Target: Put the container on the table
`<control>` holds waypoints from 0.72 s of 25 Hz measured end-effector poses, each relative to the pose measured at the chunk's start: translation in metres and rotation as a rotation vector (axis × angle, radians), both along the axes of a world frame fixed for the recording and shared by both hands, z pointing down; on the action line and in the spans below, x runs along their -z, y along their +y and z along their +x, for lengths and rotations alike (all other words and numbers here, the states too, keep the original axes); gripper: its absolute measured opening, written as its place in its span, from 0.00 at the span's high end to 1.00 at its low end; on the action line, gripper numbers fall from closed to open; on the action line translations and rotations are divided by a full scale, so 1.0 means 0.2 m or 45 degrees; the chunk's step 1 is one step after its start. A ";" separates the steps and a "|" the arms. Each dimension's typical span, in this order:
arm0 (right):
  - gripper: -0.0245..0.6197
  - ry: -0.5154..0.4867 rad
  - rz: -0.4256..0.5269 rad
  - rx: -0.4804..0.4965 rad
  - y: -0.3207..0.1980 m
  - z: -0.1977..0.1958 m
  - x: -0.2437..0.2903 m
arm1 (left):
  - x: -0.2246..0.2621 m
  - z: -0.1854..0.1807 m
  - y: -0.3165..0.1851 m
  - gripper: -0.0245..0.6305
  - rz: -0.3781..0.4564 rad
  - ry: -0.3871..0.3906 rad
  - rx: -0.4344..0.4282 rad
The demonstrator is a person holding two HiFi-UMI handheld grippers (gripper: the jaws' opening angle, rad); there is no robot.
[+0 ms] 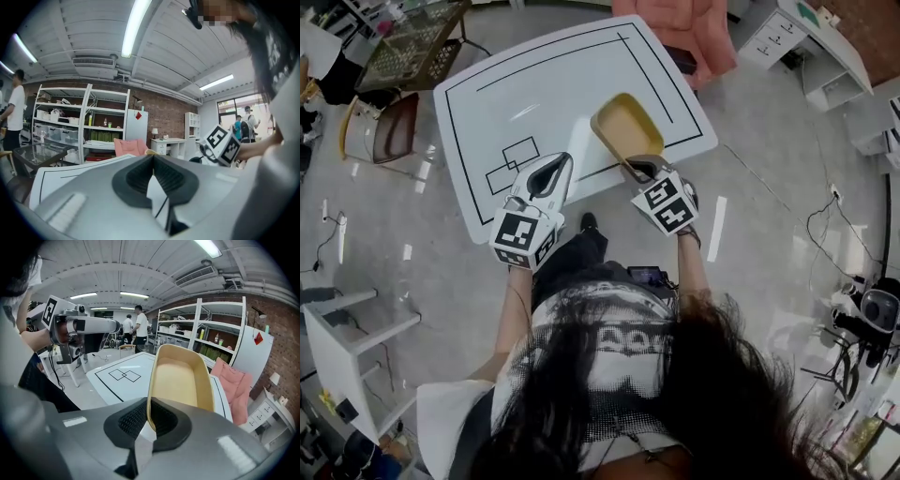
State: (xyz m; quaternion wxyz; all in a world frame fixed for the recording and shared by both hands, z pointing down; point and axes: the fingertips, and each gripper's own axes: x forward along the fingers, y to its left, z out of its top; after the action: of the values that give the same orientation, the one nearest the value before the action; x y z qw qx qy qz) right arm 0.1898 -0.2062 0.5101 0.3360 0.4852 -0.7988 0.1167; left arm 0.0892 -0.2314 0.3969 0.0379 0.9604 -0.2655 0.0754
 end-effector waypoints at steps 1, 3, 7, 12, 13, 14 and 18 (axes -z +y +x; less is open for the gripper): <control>0.93 0.007 -0.004 0.008 -0.07 0.01 0.00 | 0.01 0.01 -0.06 0.96 0.000 0.005 0.008; 0.93 0.022 -0.013 0.027 -0.21 0.04 0.00 | 0.02 0.03 -0.17 0.96 -0.002 0.012 0.022; 0.93 0.047 -0.036 0.063 -0.48 0.08 -0.02 | 0.00 0.05 -0.37 0.96 -0.015 0.020 0.042; 0.93 0.074 -0.073 0.101 -0.76 0.13 -0.11 | -0.03 0.08 -0.57 0.96 -0.031 0.026 0.059; 0.93 0.083 -0.082 0.111 -0.81 0.13 -0.12 | -0.03 0.08 -0.61 0.96 -0.033 0.026 0.062; 0.93 0.093 -0.092 0.123 -0.86 0.13 -0.14 | -0.04 0.08 -0.64 0.96 -0.037 0.025 0.066; 0.93 0.128 -0.141 0.183 -1.03 0.13 -0.22 | -0.09 0.03 -0.77 0.96 -0.071 0.027 0.122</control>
State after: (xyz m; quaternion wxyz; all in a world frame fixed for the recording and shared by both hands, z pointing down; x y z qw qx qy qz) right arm 0.2155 -0.4129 0.5544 0.4095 0.4124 -0.8060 0.1118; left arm 0.0957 -0.3851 0.4146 0.0711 0.9459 -0.3086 0.0706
